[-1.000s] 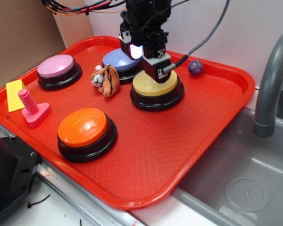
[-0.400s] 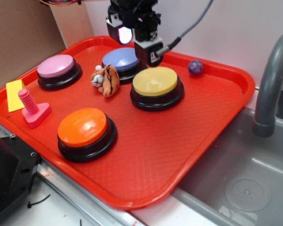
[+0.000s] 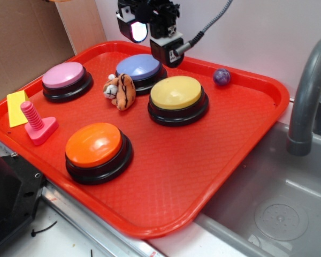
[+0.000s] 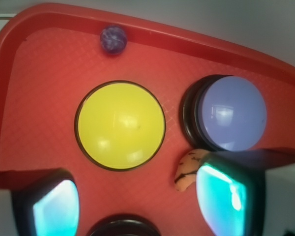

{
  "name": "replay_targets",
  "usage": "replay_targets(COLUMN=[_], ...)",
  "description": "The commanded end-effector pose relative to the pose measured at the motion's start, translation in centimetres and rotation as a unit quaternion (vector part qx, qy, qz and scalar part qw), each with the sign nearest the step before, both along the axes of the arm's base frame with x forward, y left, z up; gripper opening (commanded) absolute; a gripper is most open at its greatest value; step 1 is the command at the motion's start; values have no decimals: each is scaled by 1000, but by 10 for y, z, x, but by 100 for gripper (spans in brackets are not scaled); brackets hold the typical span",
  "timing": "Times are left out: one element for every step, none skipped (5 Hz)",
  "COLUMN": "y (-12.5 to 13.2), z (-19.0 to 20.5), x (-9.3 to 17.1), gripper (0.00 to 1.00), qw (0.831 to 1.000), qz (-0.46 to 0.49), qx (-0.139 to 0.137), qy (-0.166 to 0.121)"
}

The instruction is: Push the yellow button.

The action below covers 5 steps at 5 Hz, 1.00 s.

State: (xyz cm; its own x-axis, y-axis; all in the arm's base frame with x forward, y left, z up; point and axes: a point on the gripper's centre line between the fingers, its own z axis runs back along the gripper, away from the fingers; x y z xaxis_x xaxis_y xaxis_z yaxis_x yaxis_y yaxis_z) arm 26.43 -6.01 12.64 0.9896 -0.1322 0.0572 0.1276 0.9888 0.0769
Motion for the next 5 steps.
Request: replay_targets(y=[-3, -4, -4, -5, -4], z=[24, 30, 33, 36, 37], x=[-2, -6, -7, -7, -9], gripper=[100, 100, 100, 100, 100], qw=[1000, 1000, 999, 999, 999], qz=[-6, -5, -4, -2, -5], qx=[-17, -13, -3, 1, -10], qy=[-23, -27, -35, -37, -42])
